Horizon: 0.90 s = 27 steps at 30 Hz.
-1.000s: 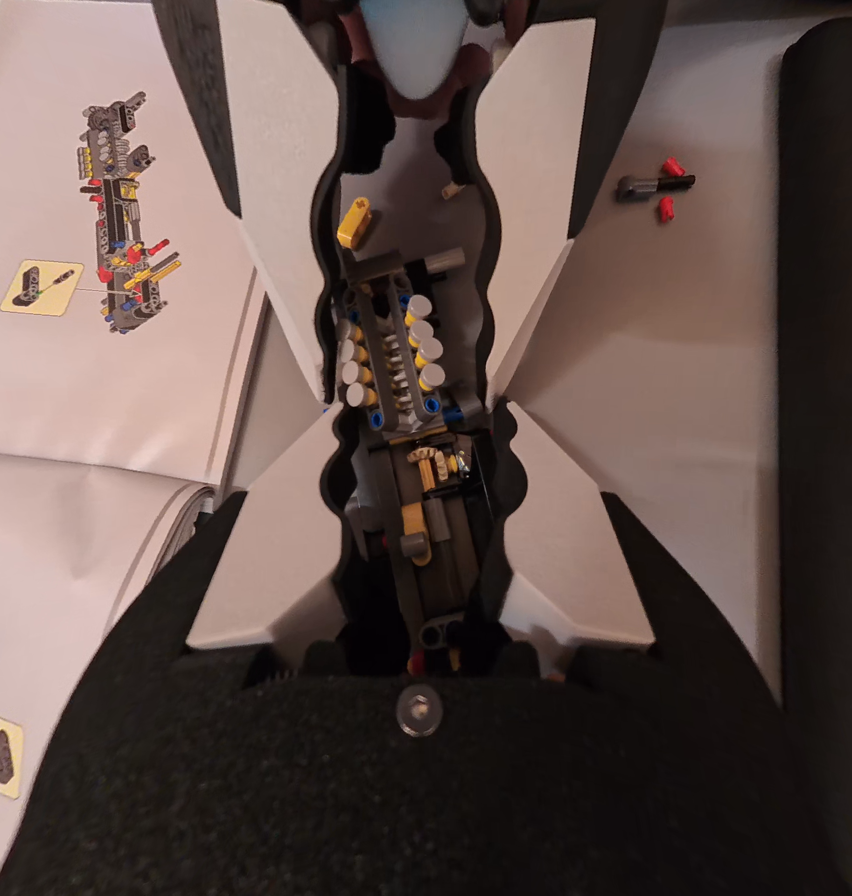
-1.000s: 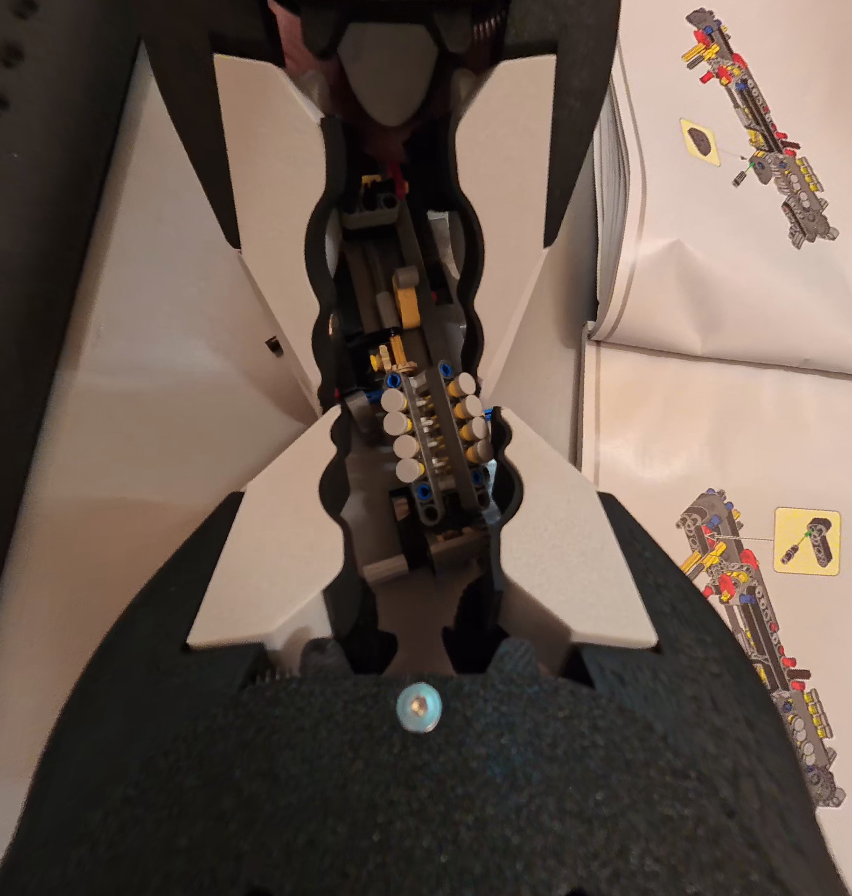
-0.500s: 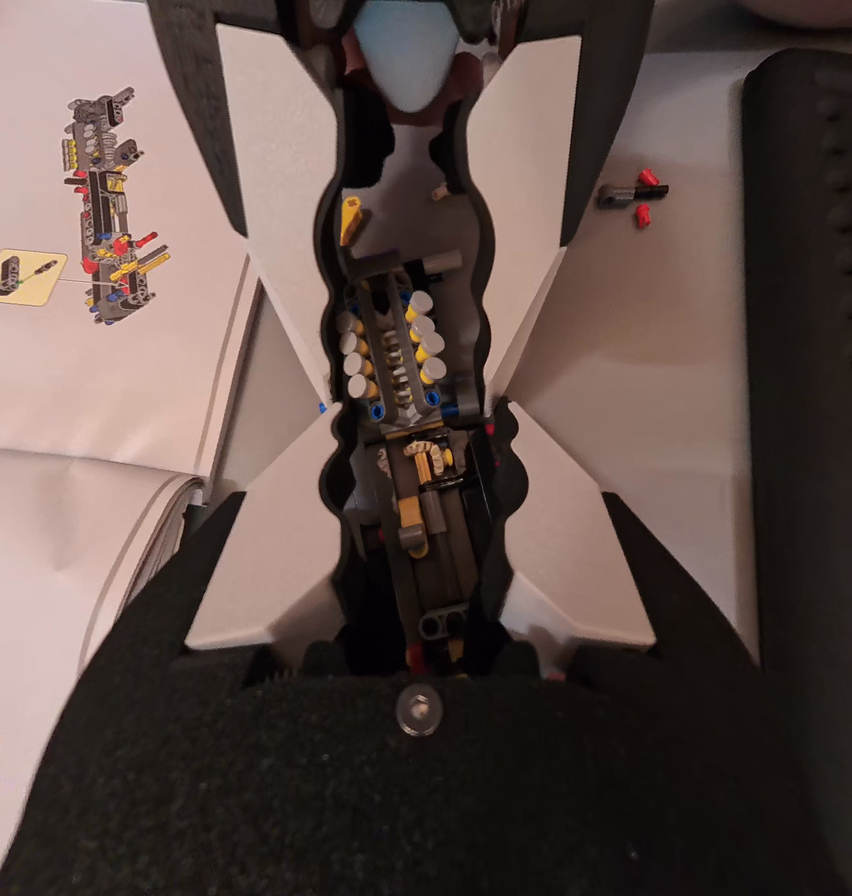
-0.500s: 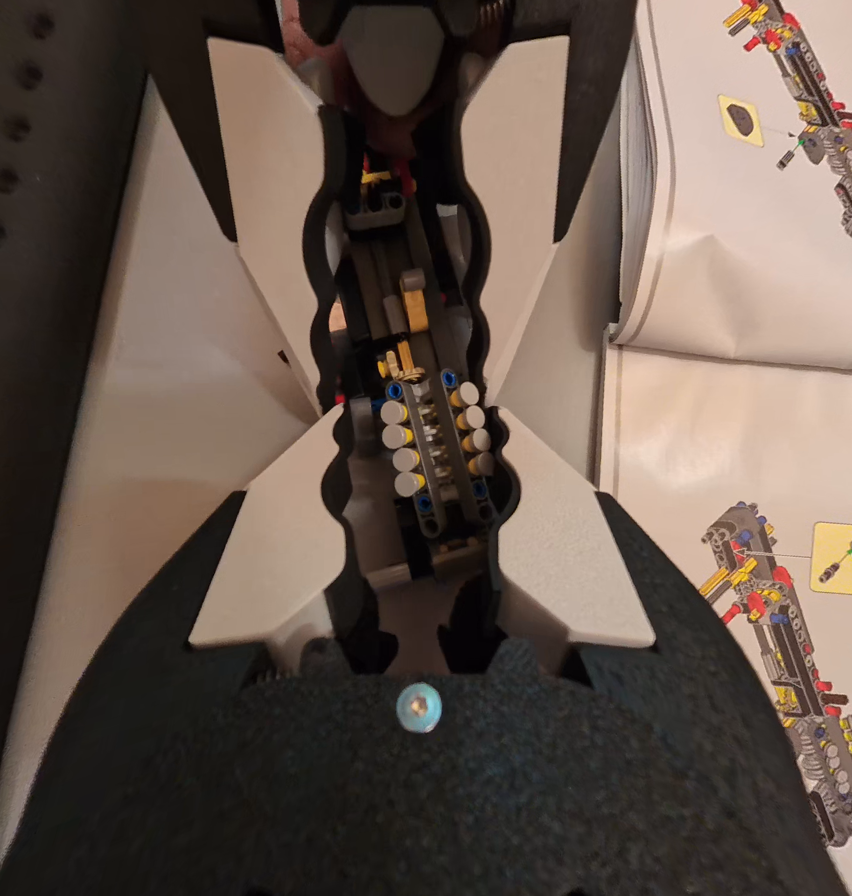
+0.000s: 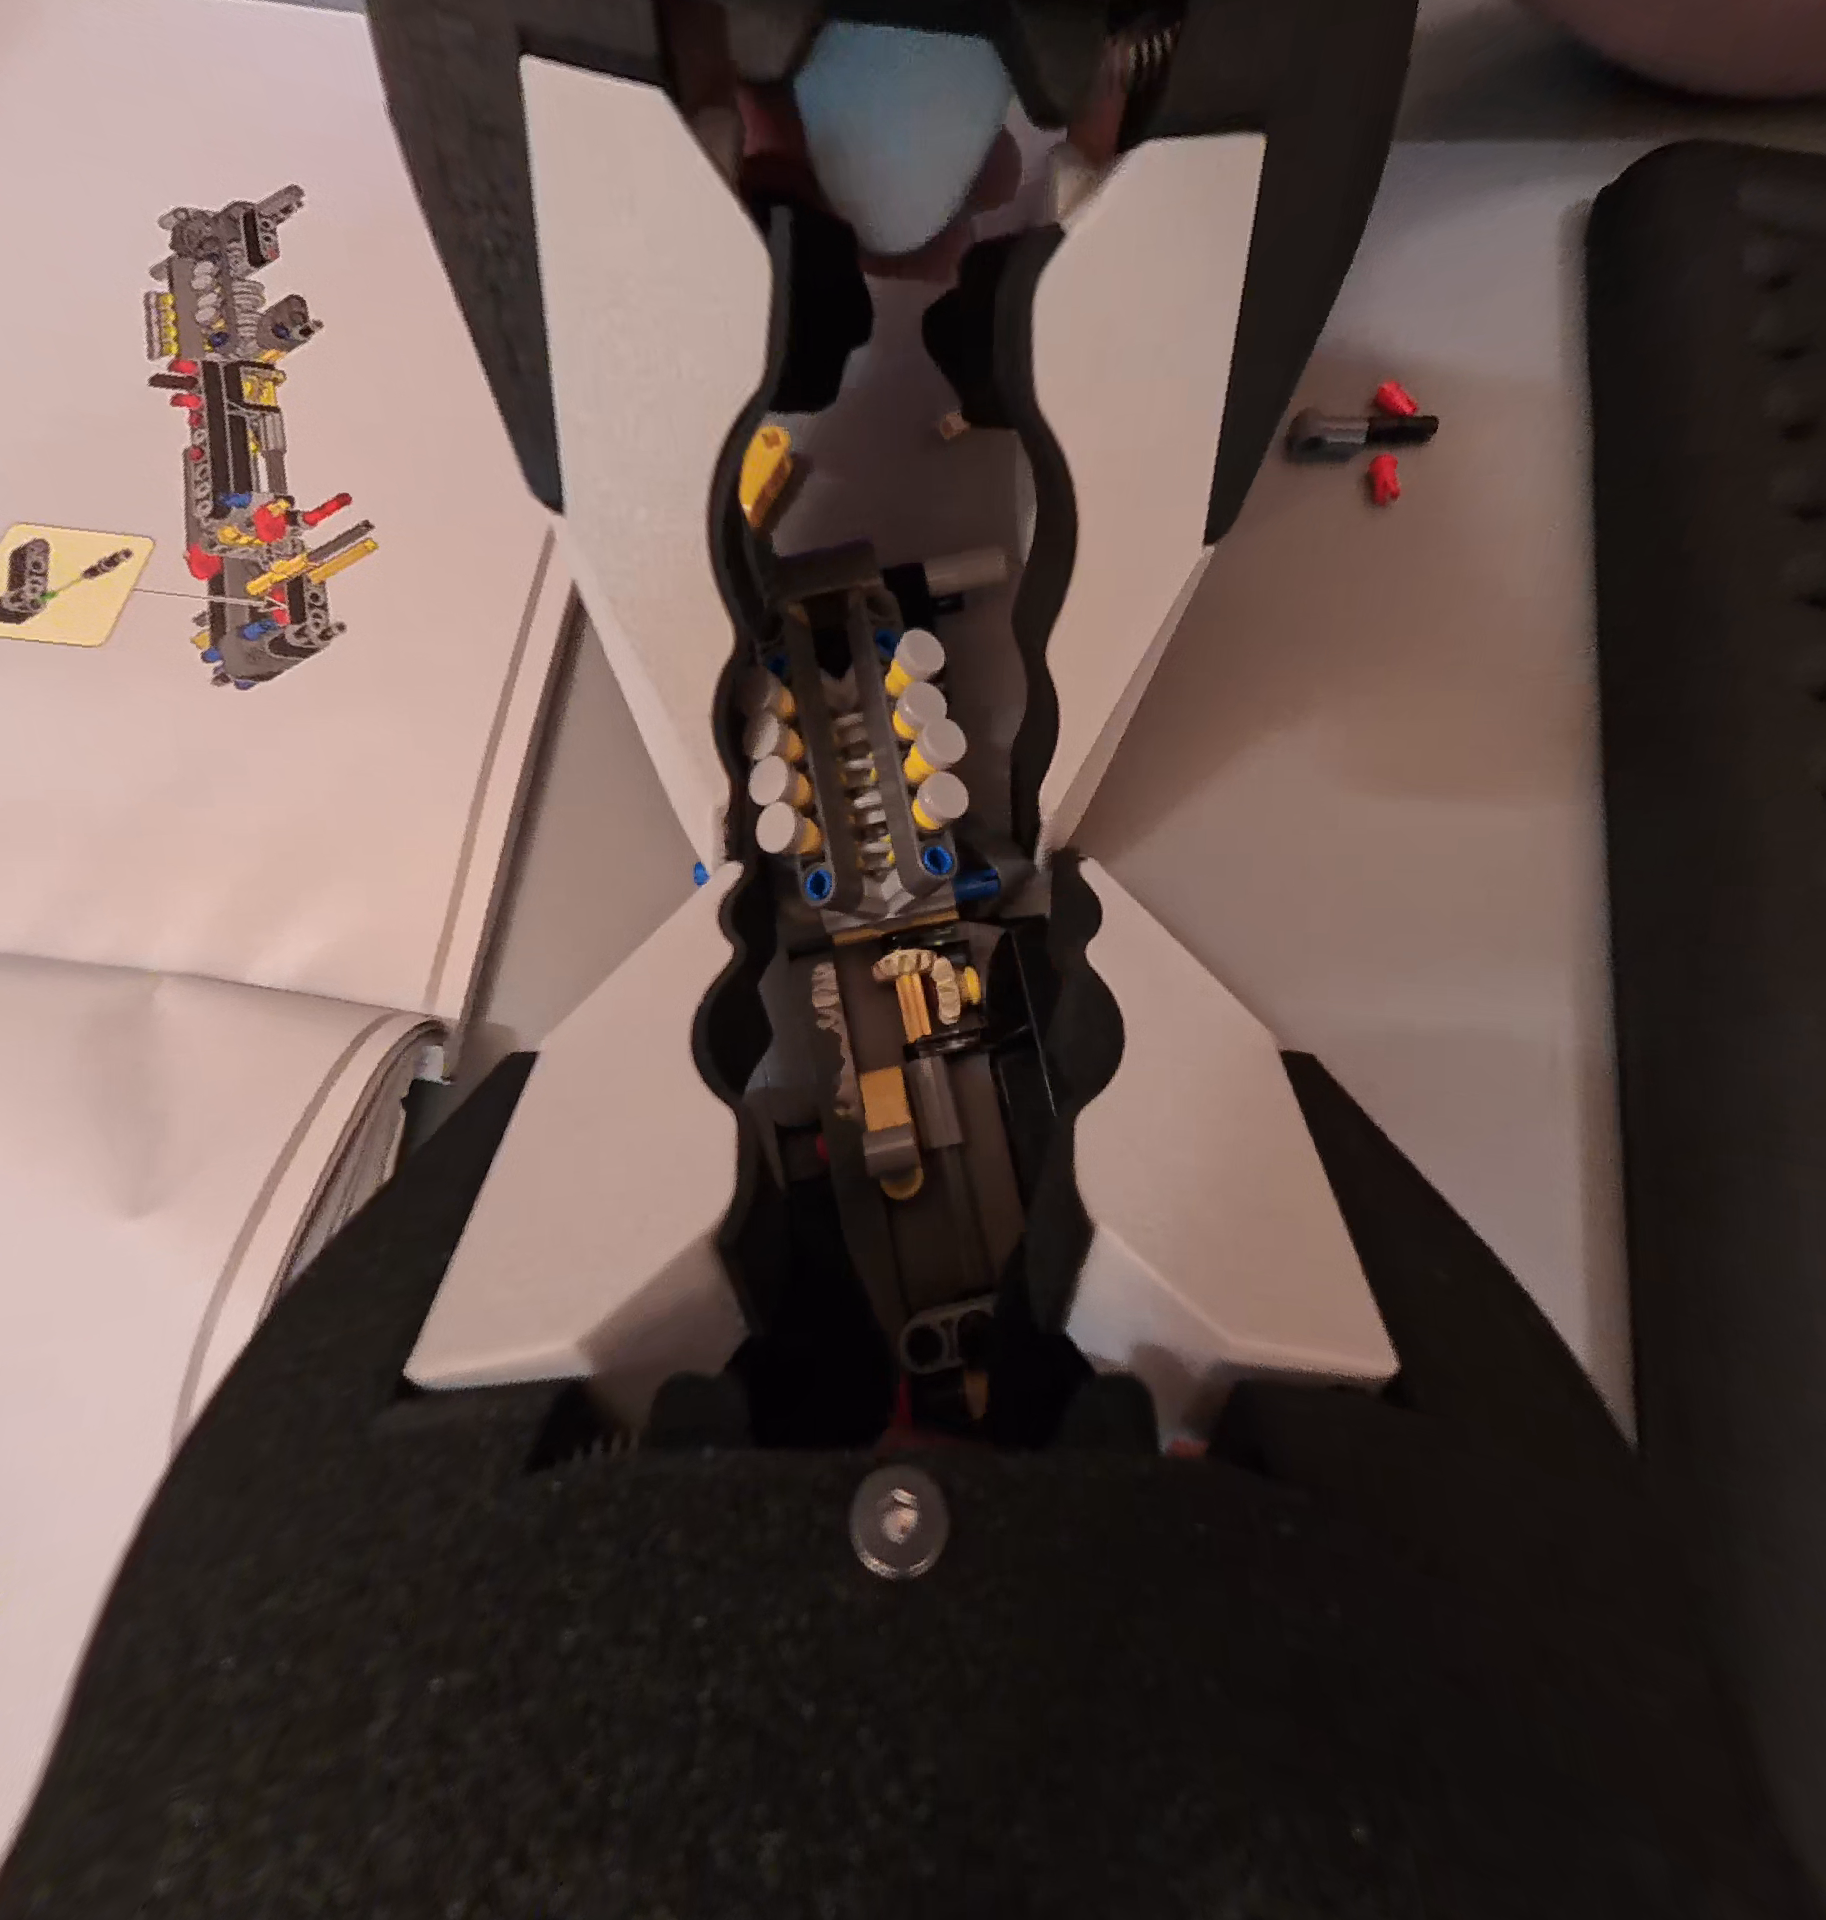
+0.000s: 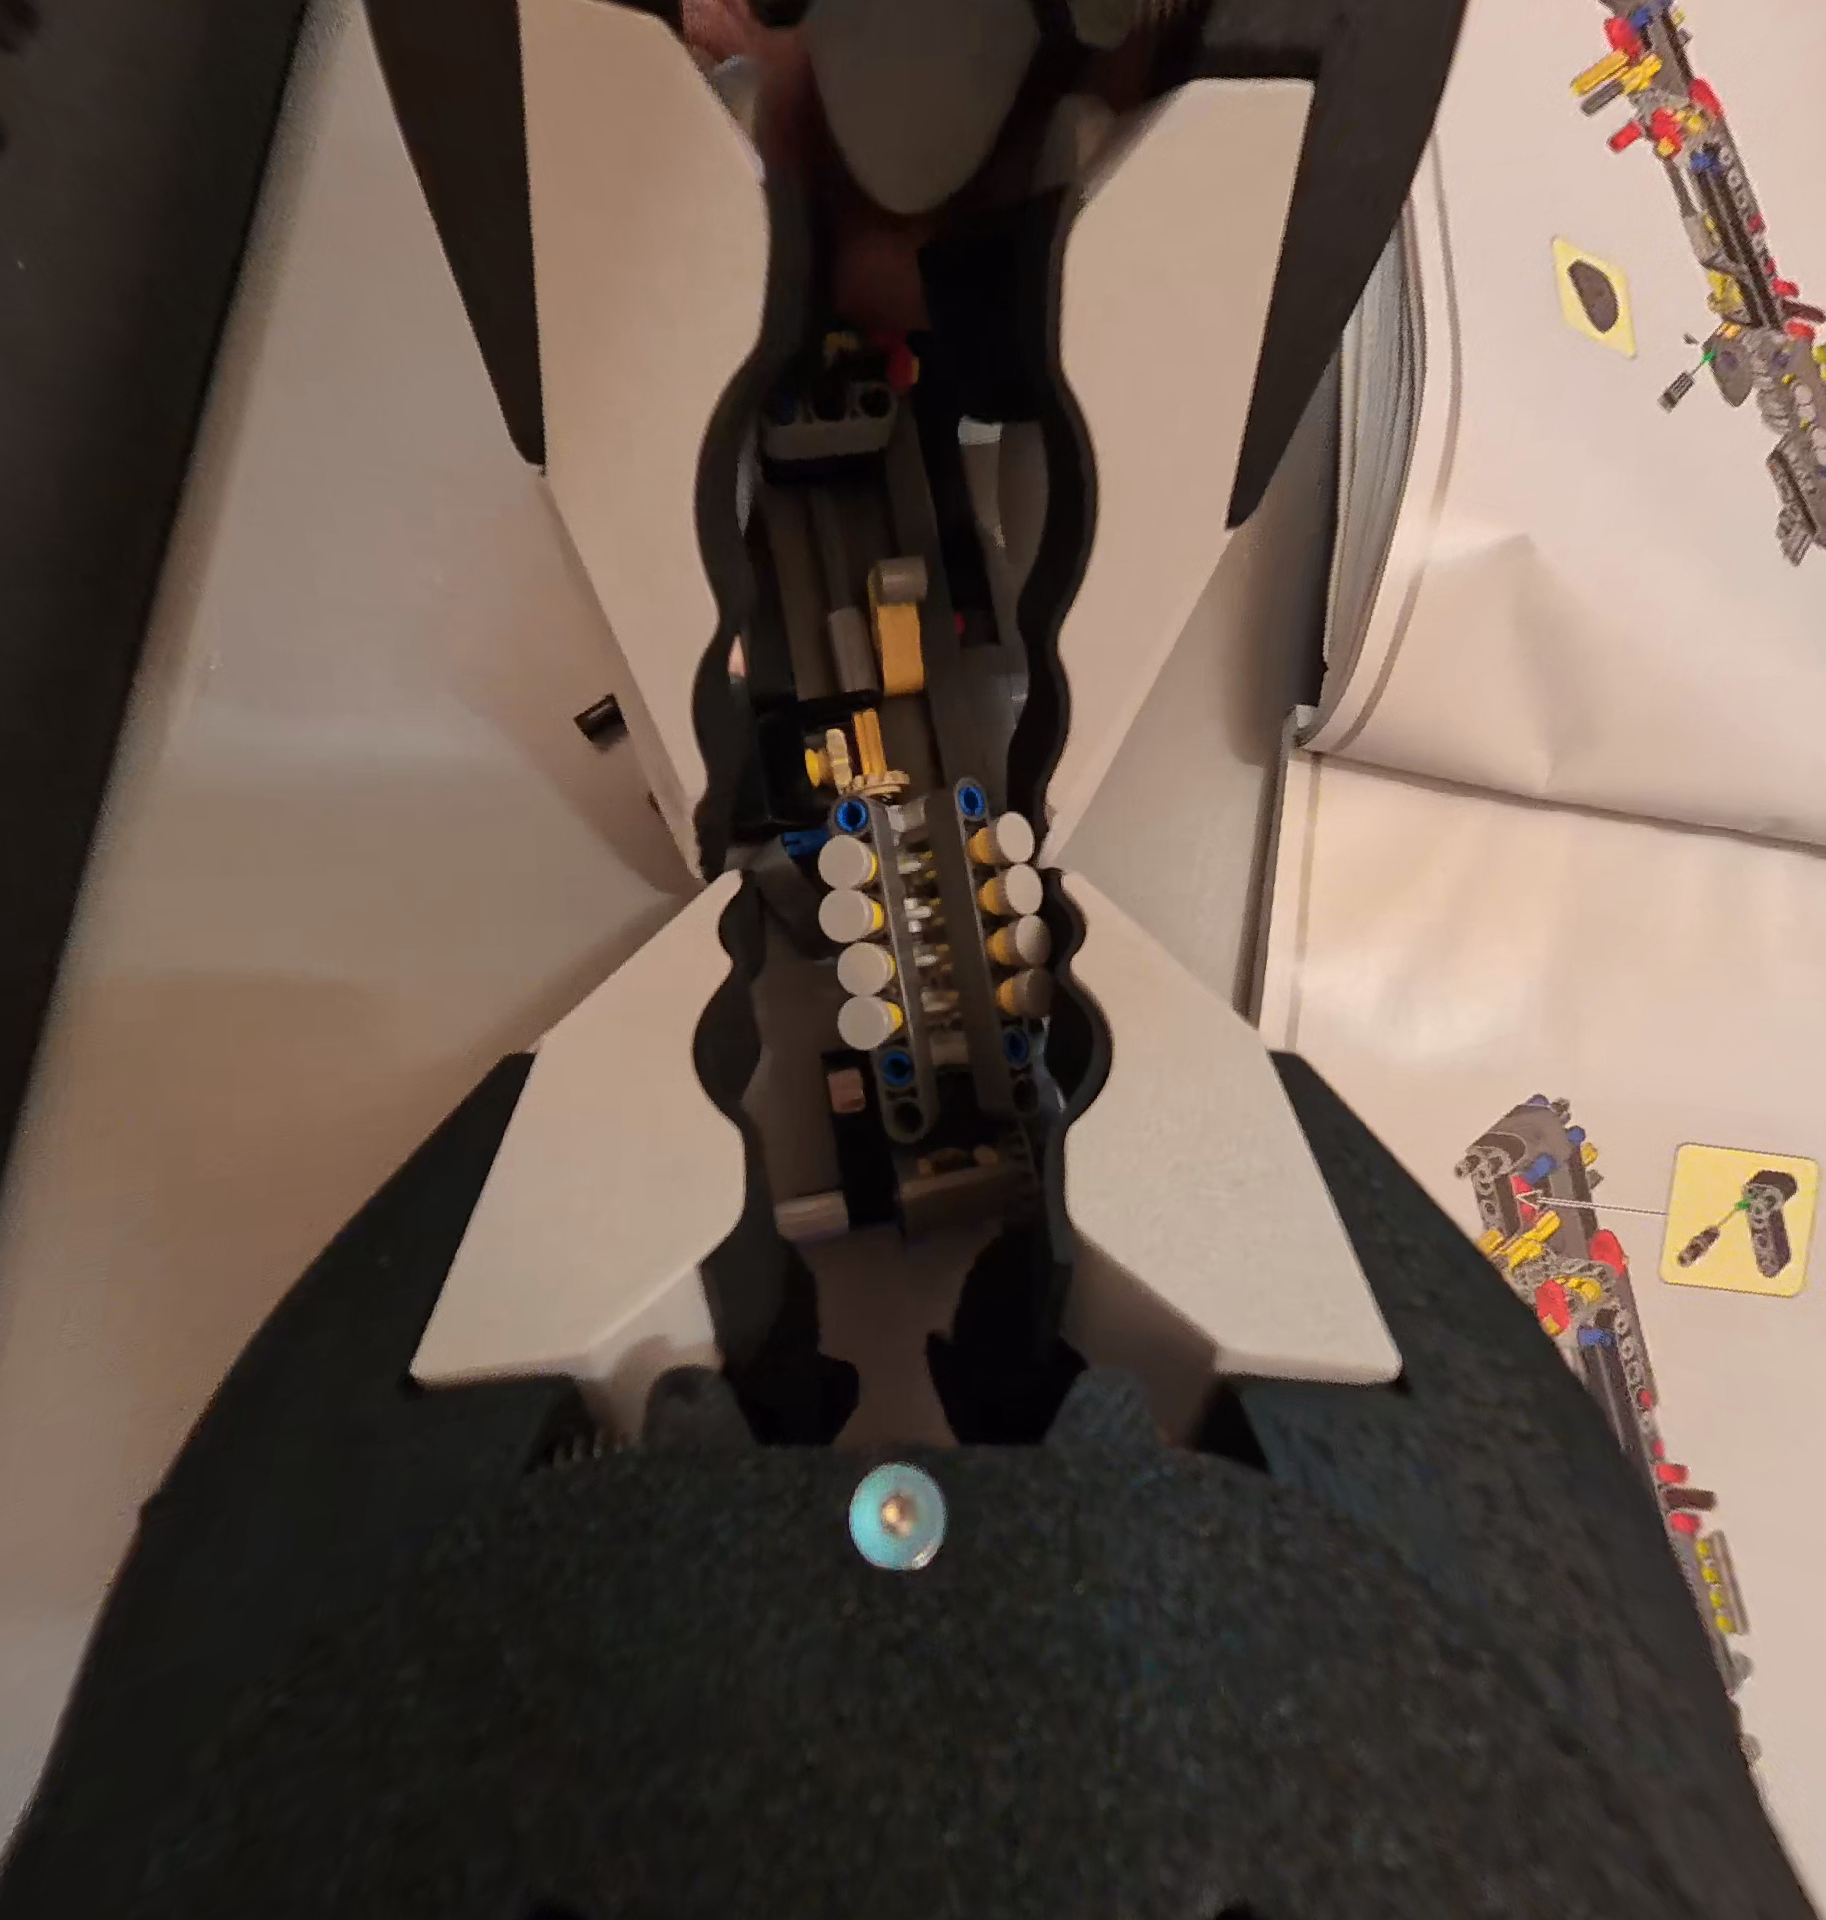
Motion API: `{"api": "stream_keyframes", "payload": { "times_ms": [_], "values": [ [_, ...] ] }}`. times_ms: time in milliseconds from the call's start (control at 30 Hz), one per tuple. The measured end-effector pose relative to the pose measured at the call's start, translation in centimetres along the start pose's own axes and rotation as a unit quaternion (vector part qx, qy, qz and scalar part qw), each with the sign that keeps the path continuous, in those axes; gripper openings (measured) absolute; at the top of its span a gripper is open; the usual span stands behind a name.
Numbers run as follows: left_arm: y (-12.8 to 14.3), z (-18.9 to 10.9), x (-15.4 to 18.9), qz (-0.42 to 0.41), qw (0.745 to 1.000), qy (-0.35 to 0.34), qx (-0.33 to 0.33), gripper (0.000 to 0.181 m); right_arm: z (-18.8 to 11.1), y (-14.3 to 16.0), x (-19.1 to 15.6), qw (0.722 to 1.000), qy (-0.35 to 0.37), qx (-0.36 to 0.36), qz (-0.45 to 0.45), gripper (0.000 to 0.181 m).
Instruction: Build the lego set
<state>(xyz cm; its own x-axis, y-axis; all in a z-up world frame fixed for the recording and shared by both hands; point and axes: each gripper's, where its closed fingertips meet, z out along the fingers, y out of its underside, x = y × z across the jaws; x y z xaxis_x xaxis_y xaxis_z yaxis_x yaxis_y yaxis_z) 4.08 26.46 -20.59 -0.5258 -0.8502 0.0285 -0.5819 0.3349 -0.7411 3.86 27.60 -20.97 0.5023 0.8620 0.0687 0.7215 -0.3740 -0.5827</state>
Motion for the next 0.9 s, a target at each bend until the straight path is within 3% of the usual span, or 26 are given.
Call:
{"api": "stream_keyframes", "payload": {
  "times_ms": [267, 900],
  "values": [
    [-0.02, -0.01, 0.29, -0.005, 1.0, 0.009, 0.004, 0.054, -0.13, -0.29, -0.16, 0.999, -0.02, 0.012, 0.045, 0.055],
    [0.1, 0.14, -0.13, -0.003, 1.0, -0.019, -0.005, 0.049, -0.09, -0.16, 0.19, 0.999, -0.013, -0.011, 0.037, 0.047]
  ]
}}
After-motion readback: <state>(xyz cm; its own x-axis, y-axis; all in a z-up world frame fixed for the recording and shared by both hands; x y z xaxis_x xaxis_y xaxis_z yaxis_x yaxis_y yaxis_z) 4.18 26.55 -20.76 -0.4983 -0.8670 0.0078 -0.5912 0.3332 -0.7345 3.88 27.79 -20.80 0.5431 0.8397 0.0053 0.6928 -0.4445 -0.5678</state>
